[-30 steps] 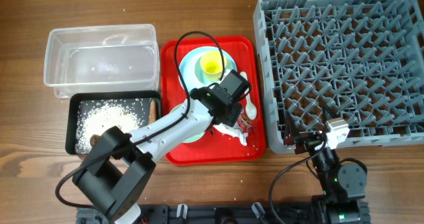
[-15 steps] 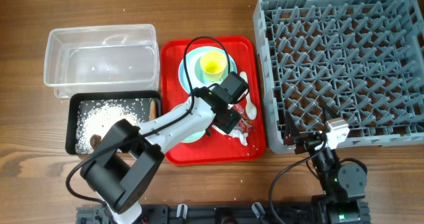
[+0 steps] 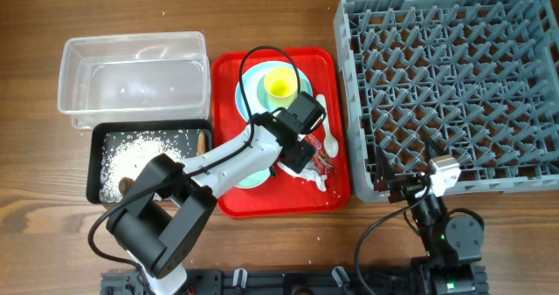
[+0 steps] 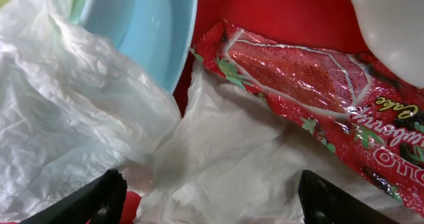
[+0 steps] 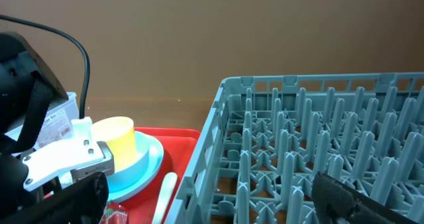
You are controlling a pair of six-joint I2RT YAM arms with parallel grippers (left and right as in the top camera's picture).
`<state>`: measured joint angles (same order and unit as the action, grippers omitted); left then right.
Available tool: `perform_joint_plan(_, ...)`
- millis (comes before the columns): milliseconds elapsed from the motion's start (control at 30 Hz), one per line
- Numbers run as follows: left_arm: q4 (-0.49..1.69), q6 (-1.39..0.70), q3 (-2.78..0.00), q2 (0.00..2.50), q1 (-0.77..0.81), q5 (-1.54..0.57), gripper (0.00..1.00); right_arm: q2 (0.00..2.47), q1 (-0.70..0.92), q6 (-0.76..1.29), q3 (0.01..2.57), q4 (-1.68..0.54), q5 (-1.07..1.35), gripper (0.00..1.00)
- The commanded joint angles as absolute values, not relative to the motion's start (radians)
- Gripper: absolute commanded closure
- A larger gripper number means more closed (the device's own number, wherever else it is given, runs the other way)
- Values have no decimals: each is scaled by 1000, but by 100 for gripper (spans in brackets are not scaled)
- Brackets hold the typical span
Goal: Sort waste into correct bins and load items into the dishwasher rack
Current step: 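Grasp the white tissue with the left gripper, then carry the tissue left and drop it into the clear plastic bin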
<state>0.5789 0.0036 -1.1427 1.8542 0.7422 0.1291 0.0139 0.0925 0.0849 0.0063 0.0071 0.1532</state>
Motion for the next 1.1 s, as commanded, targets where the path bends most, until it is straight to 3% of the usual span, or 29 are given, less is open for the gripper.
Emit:
perform_joint_plan(0, 575, 19, -1145, 1888, 736, 123, 17, 11, 91, 81, 6, 11, 158, 0)
perform_joint_plan(100, 571, 19, -1144, 1906, 736, 95, 19, 11, 91, 81, 6, 11, 158, 0)
perform_joint_plan(300, 588, 19, -1145, 1909, 738, 52, 50, 11, 91, 81, 6, 11, 158, 0)
perform_joint_plan(433, 595, 19, -1145, 1904, 738, 52, 85, 11, 91, 81, 6, 11, 158, 0)
perform_joint_plan(500, 598, 14, -1145, 1881, 738, 52, 96, 11, 91, 81, 6, 12, 157, 0)
perform_joint_plan(733, 628, -8, -1145, 1670, 737, 60, 96, 14, 91, 81, 6, 11, 158, 0)
perform_joint_plan(1067, 808, -47, -1145, 1261, 733, 324, 96, 14, 91, 81, 6, 11, 158, 0)
